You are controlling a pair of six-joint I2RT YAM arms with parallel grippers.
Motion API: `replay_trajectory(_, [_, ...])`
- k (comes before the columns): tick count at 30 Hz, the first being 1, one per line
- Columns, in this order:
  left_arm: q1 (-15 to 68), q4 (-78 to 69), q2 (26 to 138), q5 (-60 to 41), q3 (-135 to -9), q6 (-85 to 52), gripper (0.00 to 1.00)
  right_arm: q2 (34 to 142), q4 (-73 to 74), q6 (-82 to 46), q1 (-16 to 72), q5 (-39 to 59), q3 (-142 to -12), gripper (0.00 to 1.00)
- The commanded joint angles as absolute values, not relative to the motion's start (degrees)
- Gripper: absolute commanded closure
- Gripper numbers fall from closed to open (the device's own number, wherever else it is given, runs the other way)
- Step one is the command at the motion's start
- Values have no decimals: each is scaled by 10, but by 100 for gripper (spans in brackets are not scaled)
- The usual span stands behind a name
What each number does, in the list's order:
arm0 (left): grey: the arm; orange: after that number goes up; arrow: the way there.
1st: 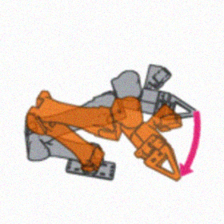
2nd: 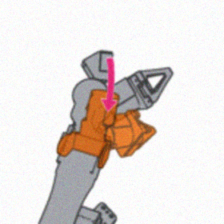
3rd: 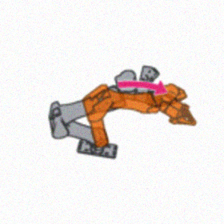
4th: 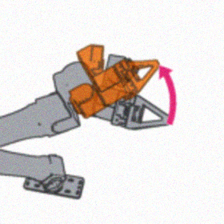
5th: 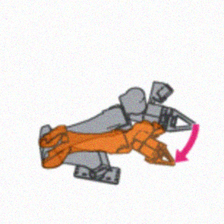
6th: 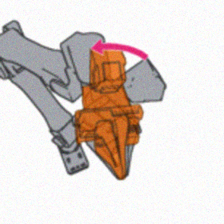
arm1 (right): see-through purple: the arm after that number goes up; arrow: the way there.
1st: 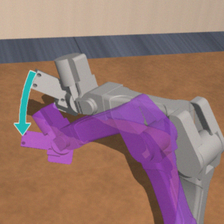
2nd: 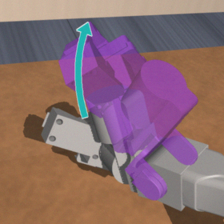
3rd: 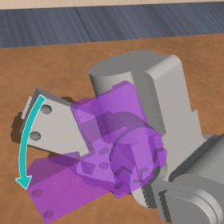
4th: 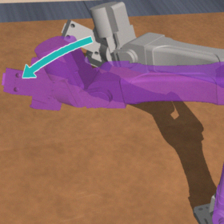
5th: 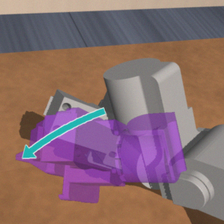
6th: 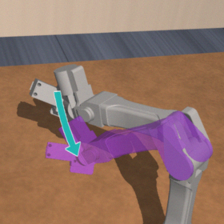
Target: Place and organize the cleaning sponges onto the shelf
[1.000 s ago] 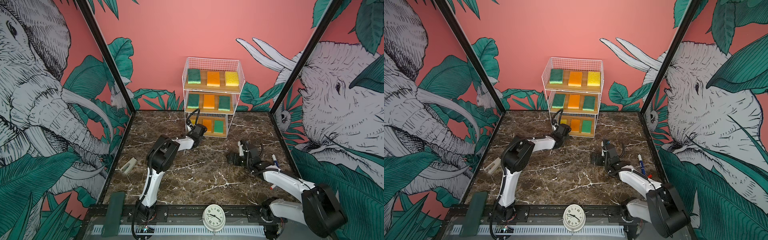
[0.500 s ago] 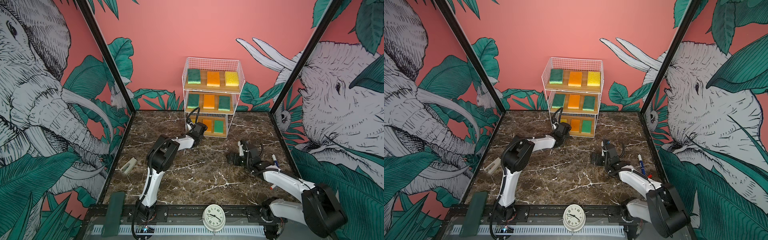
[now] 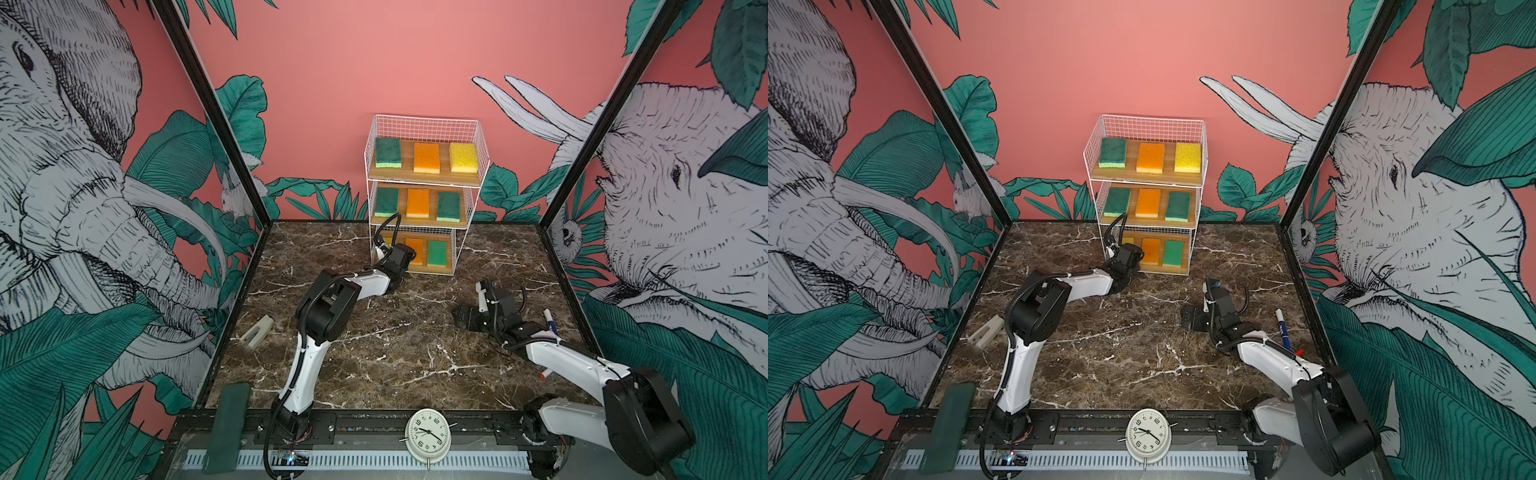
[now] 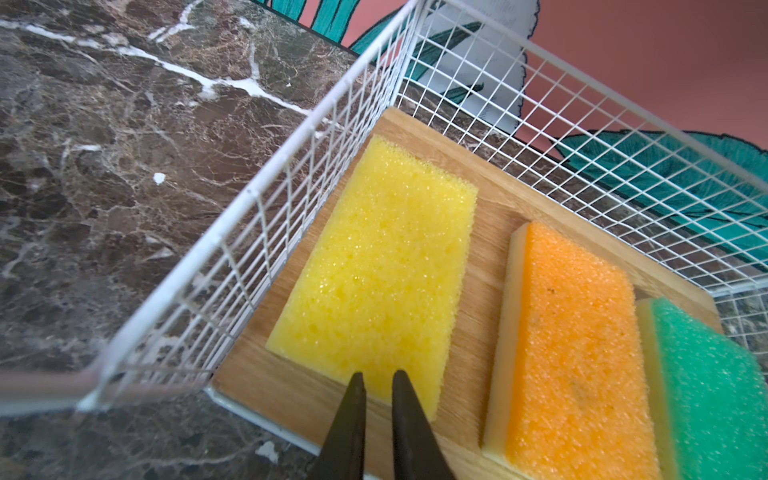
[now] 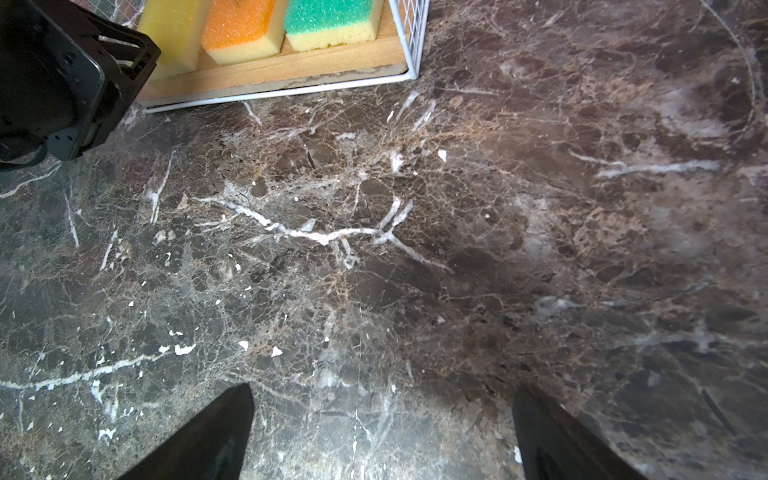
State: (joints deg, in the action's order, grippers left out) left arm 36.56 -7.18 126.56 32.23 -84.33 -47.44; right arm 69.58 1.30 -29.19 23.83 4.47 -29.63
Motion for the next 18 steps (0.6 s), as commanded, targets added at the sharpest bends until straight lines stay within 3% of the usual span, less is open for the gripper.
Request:
replay_trajectory(1, [363,-64,1260,332,-849,-479,84,693,18,-285,235,34,-290,1])
replay_trajectory(18, [398,-145,1057,372,-670,-351,72,680,15,-279,235,27,-297,1])
